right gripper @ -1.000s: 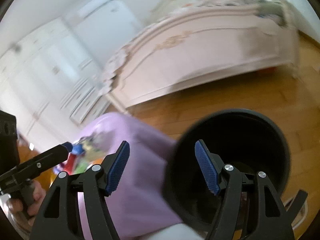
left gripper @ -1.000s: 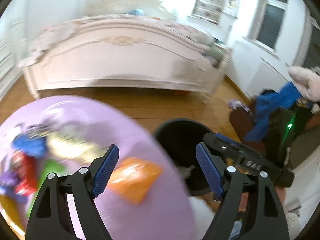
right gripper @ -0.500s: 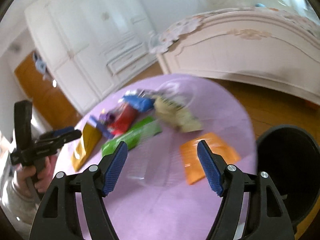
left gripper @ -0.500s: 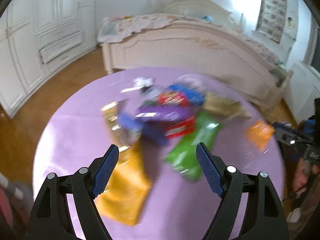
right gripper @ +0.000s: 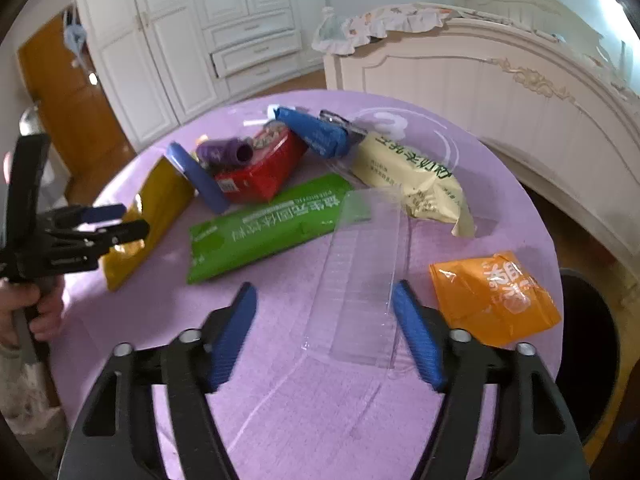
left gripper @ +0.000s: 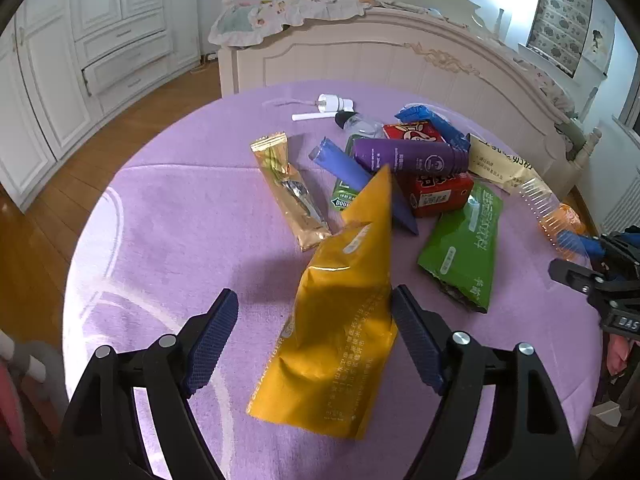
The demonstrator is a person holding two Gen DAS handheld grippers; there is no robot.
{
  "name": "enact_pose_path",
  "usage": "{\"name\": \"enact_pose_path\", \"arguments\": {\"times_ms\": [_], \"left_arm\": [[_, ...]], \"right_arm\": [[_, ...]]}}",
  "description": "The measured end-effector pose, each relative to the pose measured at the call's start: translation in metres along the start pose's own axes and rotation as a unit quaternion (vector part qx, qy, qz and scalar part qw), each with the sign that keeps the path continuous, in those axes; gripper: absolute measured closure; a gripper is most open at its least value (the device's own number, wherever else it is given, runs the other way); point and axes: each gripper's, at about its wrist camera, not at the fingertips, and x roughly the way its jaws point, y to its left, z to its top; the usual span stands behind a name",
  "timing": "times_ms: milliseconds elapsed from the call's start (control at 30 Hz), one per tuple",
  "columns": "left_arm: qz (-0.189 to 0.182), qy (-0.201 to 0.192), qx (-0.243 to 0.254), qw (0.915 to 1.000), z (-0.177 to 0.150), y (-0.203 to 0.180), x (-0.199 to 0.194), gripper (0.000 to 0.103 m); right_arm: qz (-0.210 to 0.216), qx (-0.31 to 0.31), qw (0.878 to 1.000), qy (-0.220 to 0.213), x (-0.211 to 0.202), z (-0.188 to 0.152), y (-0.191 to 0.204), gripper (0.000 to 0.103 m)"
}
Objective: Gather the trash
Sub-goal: 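Grasp the yellow snack bag with the left tool while the right tool grasps the clear plastic tray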
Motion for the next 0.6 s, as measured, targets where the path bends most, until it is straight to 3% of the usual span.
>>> {"name": "enact_pose_path", "arguments": {"times_ms": [100, 200, 267, 333, 367, 433, 600], "left_arm": [[-0.009, 0.011, -0.001, 0.9999, -0.003, 0.001, 0.003, 0.053], [0.001, 0.007, 0.003, 1.0, -0.006, 0.002, 0.001, 0.065], [-0.011, 0.008, -0.004, 0.9999, -0.006, 0.005, 0.0, 0.077], [-0.013, 0.001, -0.011, 0.9999, -0.005, 0.006, -0.003, 0.077], [-0.014, -0.003, -0.012, 0.9998, -0.005, 0.006, -0.006, 0.078], [-0.018, -0.012, -0.014, 0.9997, -0.005, 0.006, -0.011, 0.079], [-0.034, -0.034, -0.012, 0.9988, -0.004, -0.003, -0.03, 0.081]], "right_arm": [[-0.001, 0.001, 1.0, 0.005, 0.005, -0.001, 0.0, 0.062], [0.012, 0.006, 1.0, 0.003, 0.004, -0.001, -0.002, 0.073], [0.025, 0.01, 1.0, -0.002, 0.002, -0.002, -0.004, 0.074], [0.039, 0.015, 0.999, -0.008, -0.002, -0.002, -0.007, 0.078], [0.048, 0.02, 0.999, -0.01, -0.003, -0.002, -0.008, 0.087], [0.063, 0.029, 0.997, -0.017, -0.007, -0.003, -0.012, 0.094], [0.103, 0.05, 0.993, -0.034, -0.017, -0.007, -0.022, 0.096]]}}
